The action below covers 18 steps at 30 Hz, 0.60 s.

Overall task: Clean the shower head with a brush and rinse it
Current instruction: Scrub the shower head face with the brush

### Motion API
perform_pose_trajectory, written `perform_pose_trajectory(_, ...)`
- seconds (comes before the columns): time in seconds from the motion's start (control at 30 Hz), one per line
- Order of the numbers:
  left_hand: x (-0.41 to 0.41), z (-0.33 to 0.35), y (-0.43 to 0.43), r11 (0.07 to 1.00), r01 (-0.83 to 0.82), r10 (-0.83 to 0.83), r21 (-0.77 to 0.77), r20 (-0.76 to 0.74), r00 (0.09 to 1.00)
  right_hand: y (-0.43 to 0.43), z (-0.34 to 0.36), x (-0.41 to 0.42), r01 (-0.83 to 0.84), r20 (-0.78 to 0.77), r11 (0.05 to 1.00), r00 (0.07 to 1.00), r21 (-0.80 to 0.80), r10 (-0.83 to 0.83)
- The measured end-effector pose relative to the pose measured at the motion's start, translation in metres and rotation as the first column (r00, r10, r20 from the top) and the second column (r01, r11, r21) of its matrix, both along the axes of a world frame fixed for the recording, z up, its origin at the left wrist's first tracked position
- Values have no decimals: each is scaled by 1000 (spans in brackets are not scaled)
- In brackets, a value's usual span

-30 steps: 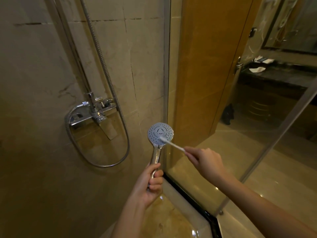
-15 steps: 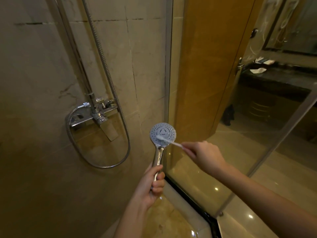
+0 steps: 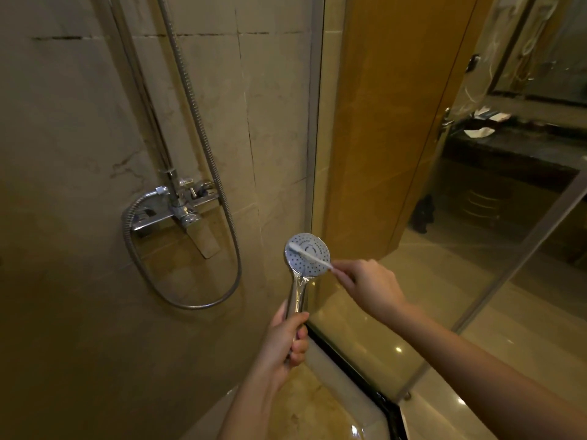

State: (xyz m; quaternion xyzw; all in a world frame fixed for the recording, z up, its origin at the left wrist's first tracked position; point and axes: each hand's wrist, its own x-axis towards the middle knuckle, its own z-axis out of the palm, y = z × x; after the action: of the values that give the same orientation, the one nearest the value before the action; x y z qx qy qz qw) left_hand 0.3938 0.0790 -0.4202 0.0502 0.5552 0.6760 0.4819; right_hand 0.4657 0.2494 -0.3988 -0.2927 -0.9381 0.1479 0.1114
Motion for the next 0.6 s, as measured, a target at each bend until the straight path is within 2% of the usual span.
perform_pose_trajectory(0.07,-2,-1,0,1000,-2,1,-21,-64,998,-1,2,1,-6,1,1000,1000,-25,6)
perform_pose_trajectory(0.17,-2,-6,1,998,28,-38,-62,-157,987,15,5,0,156,-130,972,975,-178,-180)
perform_pose_trajectory(0.2,-1,-5,1,998,31,-41,-60,-175,984,14,4,0,152,-154,967,970,-206,-186)
perform_pose_trajectory(0.3,-3,-5,-3,999,-10,5,-31,-159,987,-7,0,0,36,-102,981,993,-189,-56)
perform_pose_trajectory(0.43,-6,-7,-3,999,32,-34,-14,-167,985,7,4,-2,156,-139,963,972,-220,-189)
perform_pose_trajectory(0.57,-5,-6,-4,1000,-9,7,-10,-186,982,-9,3,-2,49,-68,993,996,-111,-57)
perform_pose_trajectory(0.6,-5,-8,-4,1000,-17,13,-20,-187,982,-8,4,-3,66,-67,991,995,-114,-74)
